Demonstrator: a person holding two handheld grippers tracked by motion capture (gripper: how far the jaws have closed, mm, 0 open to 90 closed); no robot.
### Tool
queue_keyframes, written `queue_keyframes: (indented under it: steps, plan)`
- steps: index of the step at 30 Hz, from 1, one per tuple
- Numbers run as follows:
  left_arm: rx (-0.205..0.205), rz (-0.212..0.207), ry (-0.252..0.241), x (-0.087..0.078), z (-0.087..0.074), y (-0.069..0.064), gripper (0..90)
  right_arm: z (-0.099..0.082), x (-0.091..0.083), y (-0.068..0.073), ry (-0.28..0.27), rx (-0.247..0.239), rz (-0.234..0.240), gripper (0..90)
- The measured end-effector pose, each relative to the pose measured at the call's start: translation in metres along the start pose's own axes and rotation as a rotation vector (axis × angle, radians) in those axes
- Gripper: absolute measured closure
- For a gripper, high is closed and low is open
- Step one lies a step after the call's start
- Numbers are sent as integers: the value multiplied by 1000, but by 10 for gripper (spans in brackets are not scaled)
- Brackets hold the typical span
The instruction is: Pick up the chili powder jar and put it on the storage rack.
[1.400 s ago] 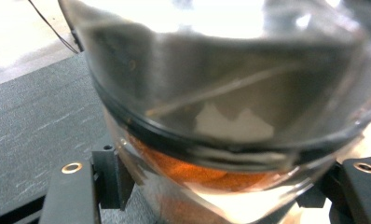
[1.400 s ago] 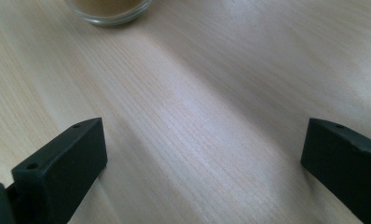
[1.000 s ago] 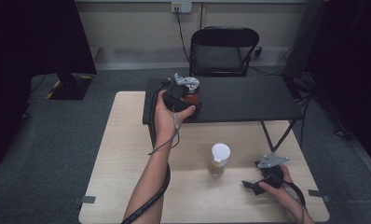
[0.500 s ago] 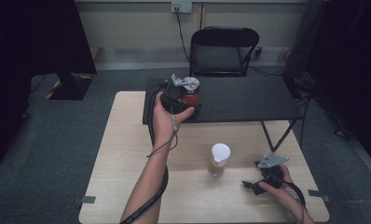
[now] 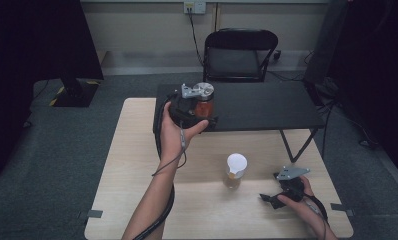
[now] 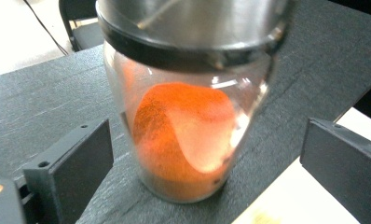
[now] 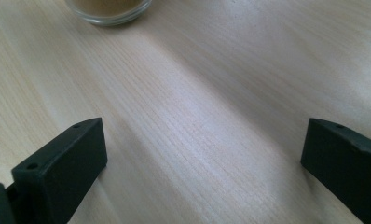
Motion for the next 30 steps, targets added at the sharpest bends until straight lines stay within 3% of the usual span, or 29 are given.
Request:
queue_keyframes:
  steps: [12,18,30]
  plan:
    - [27,-53,-62,-21,-21,-3,36,0,0,0,1,1,0,0]
    - [21,-78,-91,-30,-35,1,46,0,0,0,0,0,0,0]
    - [56,-100,-66,-39,-62,-3,45,0,0,0,0,0,0,0]
Point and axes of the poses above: each handheld gripper's, and its own axes: x roughly forward along the jaws, z roughly out of its top, y roughly to its left, the point moved 10 cm from there along x, roughly forward along the jaws, and after that the axes turned 11 degrees about -z, right-handed, at the moved point
